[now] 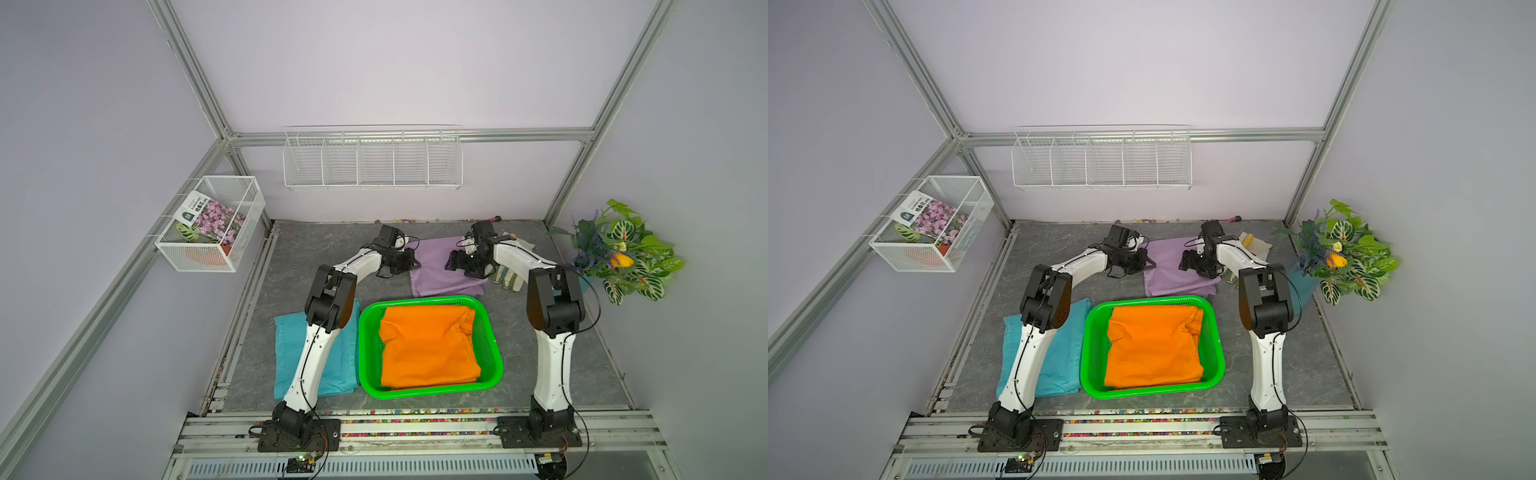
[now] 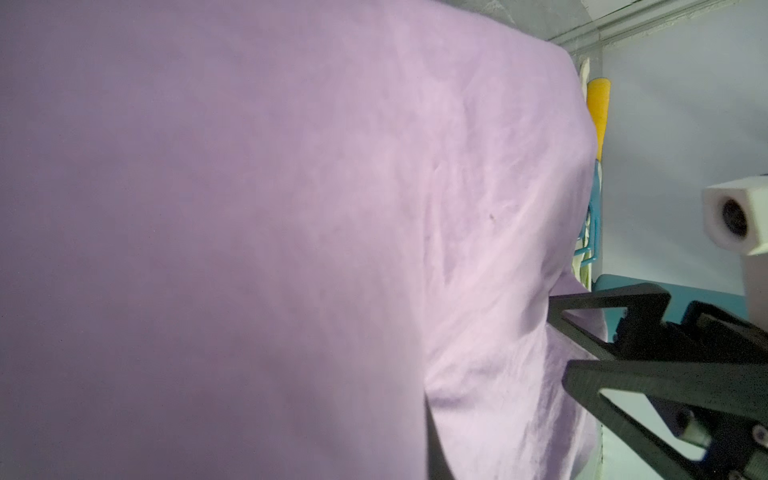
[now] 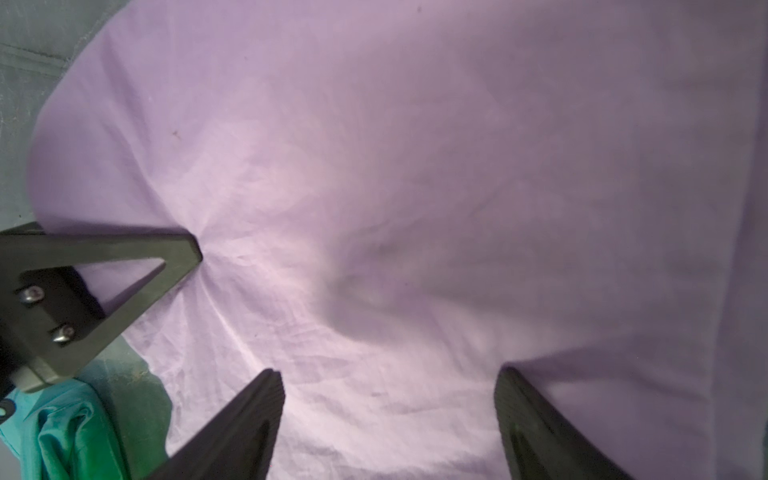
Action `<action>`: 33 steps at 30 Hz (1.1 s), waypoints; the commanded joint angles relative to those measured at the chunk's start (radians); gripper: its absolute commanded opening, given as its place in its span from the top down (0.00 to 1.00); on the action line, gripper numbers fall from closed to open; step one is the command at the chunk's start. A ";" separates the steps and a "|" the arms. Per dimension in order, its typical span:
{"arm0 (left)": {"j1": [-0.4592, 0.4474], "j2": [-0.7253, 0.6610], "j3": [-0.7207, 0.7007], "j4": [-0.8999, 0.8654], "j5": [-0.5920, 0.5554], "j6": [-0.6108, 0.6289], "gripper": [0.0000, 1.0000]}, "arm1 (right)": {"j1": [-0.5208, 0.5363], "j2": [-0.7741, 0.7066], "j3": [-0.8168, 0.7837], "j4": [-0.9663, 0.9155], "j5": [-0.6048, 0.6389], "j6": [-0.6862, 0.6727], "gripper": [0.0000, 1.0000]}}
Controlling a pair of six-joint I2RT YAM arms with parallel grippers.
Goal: Put the folded long pants in the basket
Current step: Pick up the long pant at the center of the board.
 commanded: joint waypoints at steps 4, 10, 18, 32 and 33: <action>0.010 0.020 0.000 -0.104 0.000 0.042 1.00 | 0.007 0.019 0.018 -0.027 -0.052 -0.013 0.16; 0.076 -0.003 -0.010 -0.178 -0.013 0.100 1.00 | -0.019 -0.033 0.077 -0.051 -0.086 -0.001 0.11; 0.100 -0.006 0.006 -0.237 -0.012 0.153 1.00 | -0.081 0.048 0.143 -0.011 -0.160 -0.020 0.09; 0.100 0.013 0.018 -0.248 -0.011 0.147 1.00 | -0.100 0.173 0.138 -0.010 -0.243 -0.047 0.09; 0.099 0.013 0.018 -0.247 -0.011 0.145 1.00 | -0.099 0.177 0.134 -0.003 -0.273 -0.047 0.09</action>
